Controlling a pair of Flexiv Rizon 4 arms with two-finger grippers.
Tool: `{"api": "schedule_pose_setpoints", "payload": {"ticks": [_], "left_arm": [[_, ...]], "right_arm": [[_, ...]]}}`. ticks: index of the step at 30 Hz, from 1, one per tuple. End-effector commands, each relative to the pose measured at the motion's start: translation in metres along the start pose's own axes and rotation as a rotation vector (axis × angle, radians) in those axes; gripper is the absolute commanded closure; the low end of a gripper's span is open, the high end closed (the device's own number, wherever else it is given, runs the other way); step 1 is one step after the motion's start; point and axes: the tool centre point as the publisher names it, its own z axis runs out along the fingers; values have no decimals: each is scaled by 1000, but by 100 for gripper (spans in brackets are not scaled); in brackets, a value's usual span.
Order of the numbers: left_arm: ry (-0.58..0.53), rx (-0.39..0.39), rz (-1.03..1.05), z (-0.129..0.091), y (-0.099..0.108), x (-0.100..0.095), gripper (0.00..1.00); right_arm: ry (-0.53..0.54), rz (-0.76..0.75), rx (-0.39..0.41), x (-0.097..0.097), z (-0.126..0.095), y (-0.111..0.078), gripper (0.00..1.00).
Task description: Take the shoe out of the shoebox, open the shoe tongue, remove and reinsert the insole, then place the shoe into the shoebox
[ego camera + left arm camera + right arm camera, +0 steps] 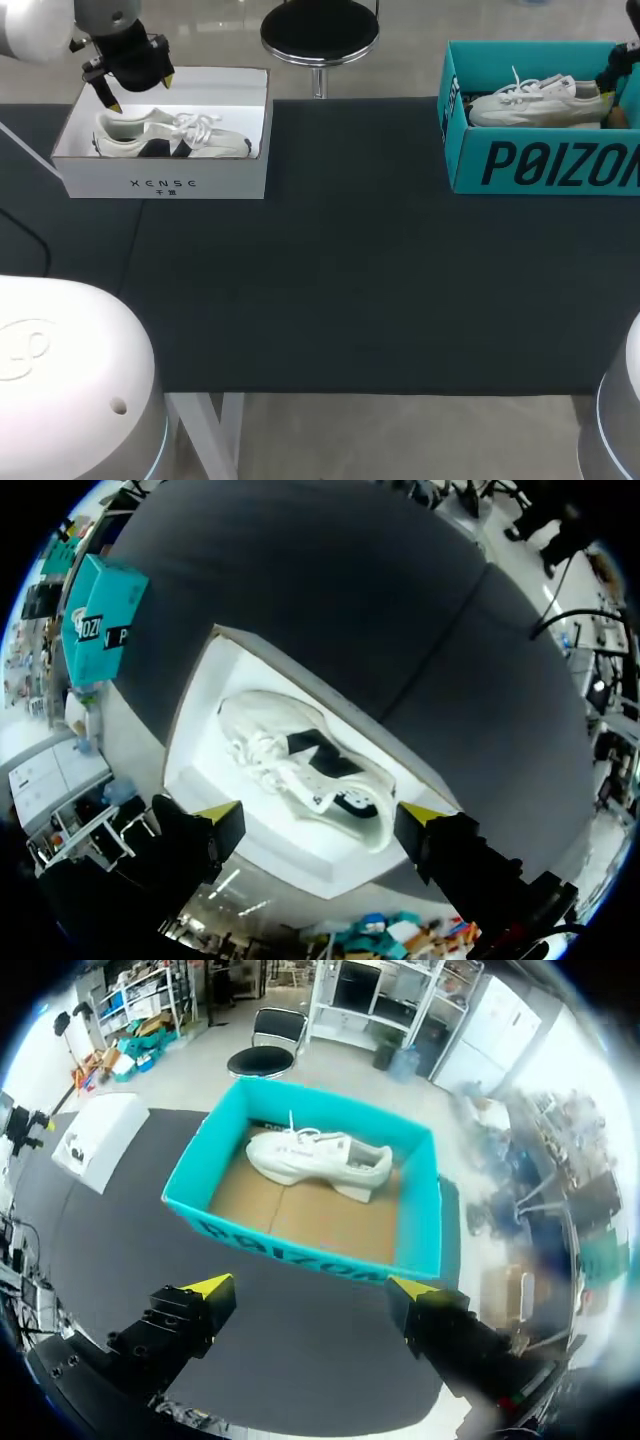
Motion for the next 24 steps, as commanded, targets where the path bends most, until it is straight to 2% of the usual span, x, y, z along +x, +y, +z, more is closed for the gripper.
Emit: {"api": "schedule_pose_setpoints", "payload": {"ticks": [1,3,8,12,16,18,24], "left_arm": [[1,-1,1,0,0,0,0],[1,-1,1,0,0,0,0],[1,-1,1,0,0,0,0],[1,-1,1,0,0,0,0],[1,-1,1,0,0,0,0],[1,-1,1,0,0,0,0],[1,-1,1,0,0,0,0]], "right_arm": [[-23,63,247,-9,33,58,0],[-25,57,248,-11,44,73,0],[-25,41,275,-35,78,98,0],[4,46,306,-57,104,109,0],[81,70,318,-84,124,115,0],[61,48,332,-93,127,119,0],[61,48,332,-93,127,119,0]]}}
